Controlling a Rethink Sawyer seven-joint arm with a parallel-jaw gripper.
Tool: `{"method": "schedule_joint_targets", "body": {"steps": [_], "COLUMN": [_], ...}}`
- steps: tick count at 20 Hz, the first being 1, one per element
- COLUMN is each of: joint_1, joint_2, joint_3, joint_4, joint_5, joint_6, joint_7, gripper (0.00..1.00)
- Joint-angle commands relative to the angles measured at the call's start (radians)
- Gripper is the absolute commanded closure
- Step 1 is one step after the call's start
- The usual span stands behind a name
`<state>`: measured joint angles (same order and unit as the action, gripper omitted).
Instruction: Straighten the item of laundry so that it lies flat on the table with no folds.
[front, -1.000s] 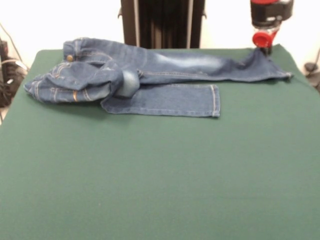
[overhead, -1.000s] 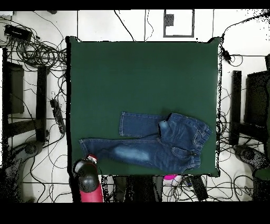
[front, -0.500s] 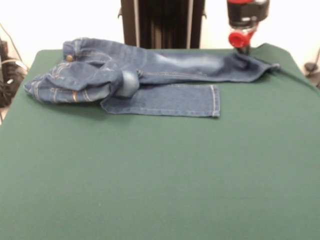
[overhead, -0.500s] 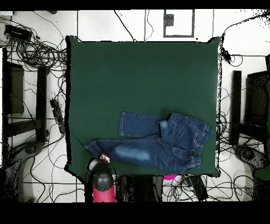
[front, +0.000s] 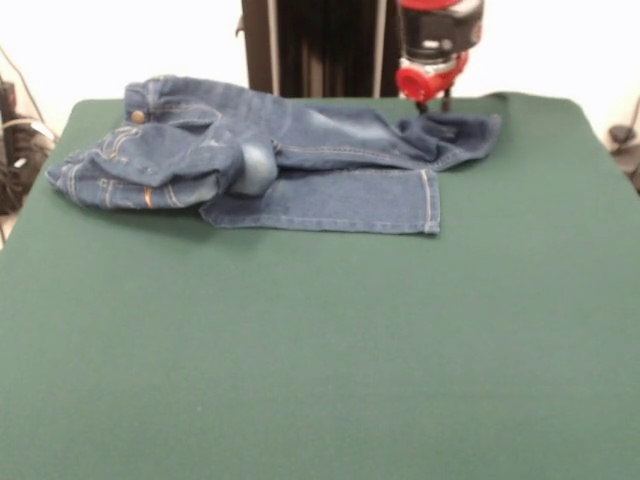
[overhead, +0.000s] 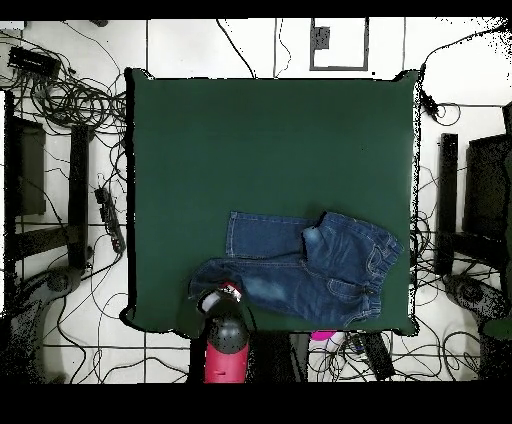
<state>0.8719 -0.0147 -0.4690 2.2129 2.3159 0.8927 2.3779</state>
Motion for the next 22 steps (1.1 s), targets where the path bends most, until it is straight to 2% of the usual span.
{"method": "schedule_joint_targets", "body": {"steps": [1, 13, 17, 22], "joint_1": [-0.014, 0.001, 0.017, 0.039], "joint_2": [0.010, -0.058, -0.118, -0.186], "joint_3": [0.057, 0.087, 0.111, 0.148], "joint_4": [-0.082, -0.102, -0.101, -0.116], "joint_5": [-0.052, -0.083, -0.097, -0.131], "joint_6": [-0.046, -0.065, -0.074, -0.147], "joint_7": [-0.151, -0.020, 0.076, 0.202], "gripper": [0.00, 0.00, 0.00, 0.00]}}
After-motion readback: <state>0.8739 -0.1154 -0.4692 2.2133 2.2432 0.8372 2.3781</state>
